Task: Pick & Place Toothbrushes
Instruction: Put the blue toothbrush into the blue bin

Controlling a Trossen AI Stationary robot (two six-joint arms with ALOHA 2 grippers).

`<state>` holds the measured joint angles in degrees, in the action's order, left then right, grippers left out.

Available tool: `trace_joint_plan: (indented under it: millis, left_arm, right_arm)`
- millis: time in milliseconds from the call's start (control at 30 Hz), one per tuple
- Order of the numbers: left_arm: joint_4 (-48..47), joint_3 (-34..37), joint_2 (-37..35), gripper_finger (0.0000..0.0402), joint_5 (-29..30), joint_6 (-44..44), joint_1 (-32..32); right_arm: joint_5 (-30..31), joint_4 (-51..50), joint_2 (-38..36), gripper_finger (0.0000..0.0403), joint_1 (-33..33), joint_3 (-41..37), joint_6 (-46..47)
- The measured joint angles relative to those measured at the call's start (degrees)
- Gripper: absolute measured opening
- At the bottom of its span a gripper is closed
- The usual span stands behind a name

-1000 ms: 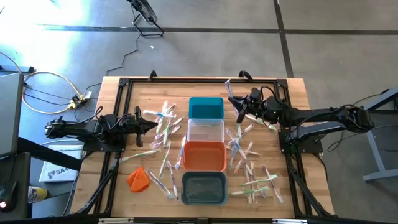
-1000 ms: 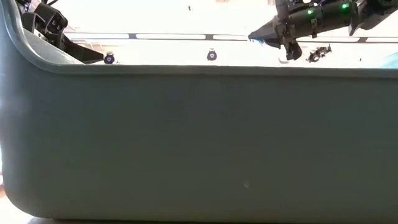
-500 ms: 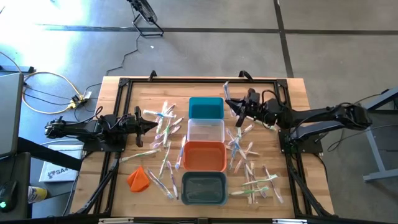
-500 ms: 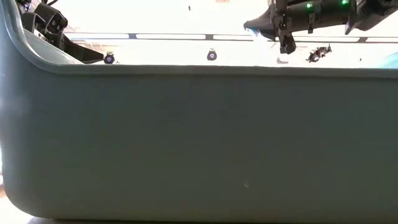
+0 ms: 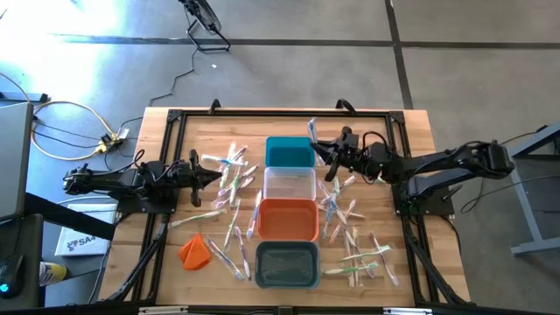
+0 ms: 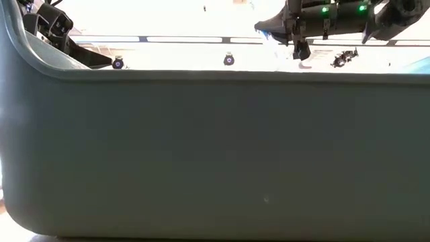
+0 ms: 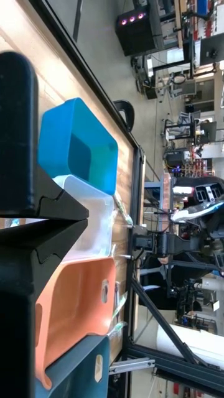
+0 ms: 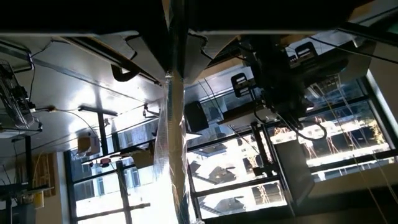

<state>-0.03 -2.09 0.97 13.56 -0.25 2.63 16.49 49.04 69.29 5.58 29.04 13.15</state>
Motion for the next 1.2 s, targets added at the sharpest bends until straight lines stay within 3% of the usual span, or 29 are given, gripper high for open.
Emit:
trace_joint_plan:
  millis: [600, 1200]
  left_arm:
    - [0.1, 0.0, 0.0, 0.0001, 0.0, 0.0, 0.0]
    - [0.0, 0.0, 0.0, 0.0001, 0.0, 0.0, 0.0]
  right_arm:
    - [-2.3, -2.2, 13.7, 0.0017, 1.0, 12.7, -7.3]
    - [-1.7, -7.7, 15.5, 0.0017, 4.6, 16.7, -11.3]
